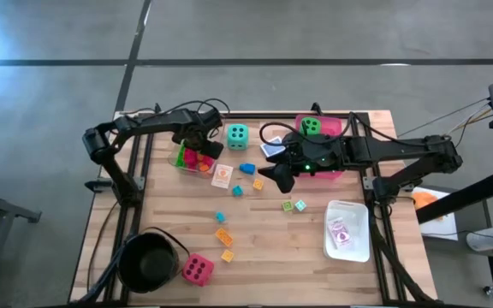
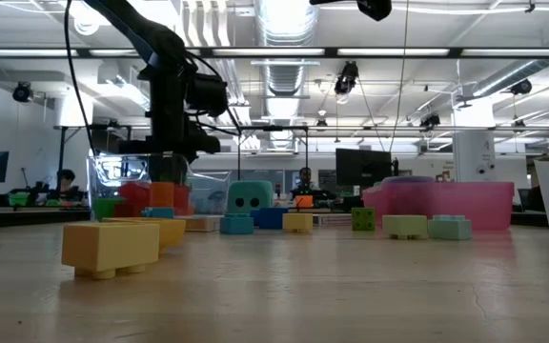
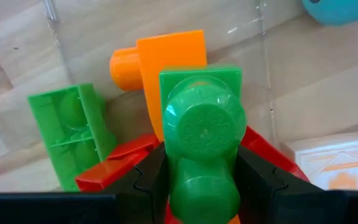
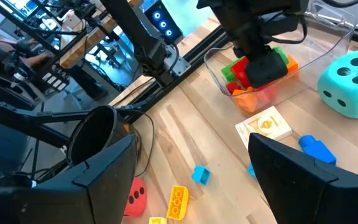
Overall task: Pick & Place Toys
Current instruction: Put the green game piece into the transparent bin, then put the light blue game piece into the transparent bin
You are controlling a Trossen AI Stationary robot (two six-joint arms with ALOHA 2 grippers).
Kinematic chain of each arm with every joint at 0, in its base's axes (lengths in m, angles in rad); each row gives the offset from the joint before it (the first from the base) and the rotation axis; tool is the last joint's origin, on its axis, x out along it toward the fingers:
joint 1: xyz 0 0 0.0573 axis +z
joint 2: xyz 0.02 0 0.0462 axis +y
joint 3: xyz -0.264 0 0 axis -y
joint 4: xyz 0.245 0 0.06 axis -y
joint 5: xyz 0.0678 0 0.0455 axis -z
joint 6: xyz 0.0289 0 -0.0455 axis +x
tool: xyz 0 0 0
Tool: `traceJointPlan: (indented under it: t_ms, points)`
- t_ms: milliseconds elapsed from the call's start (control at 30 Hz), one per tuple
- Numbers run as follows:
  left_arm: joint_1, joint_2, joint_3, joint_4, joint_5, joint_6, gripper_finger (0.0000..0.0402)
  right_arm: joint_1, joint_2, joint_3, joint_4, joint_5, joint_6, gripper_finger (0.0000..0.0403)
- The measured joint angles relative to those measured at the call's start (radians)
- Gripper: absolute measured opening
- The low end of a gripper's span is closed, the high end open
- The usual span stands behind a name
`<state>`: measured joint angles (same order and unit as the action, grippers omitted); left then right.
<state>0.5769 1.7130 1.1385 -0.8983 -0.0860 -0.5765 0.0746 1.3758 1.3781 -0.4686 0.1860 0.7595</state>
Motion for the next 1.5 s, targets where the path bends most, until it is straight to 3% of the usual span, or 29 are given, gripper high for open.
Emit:
traceJointPlan:
  t_ms: [900, 1300, 1500]
  points:
    - [-0.012, -0.007, -0.052, -0.012, 0.027, -0.026, 0.0135, 0.002, 0.000, 0.000, 0.000, 0.000, -0.002, 0.0299]
    - [-0.012, -0.021, -0.051, -0.022, 0.028, -0.003, 0.0265, 0.002, 0.000, 0.000, 0.000, -0.003, -0.001, 0.0299]
    - [-0.012, -0.068, -0.051, -0.035, 0.023, -0.003, 0.0308, 0.002, 0.000, 0.000, -0.003, -0.003, -0.002, 0.0299]
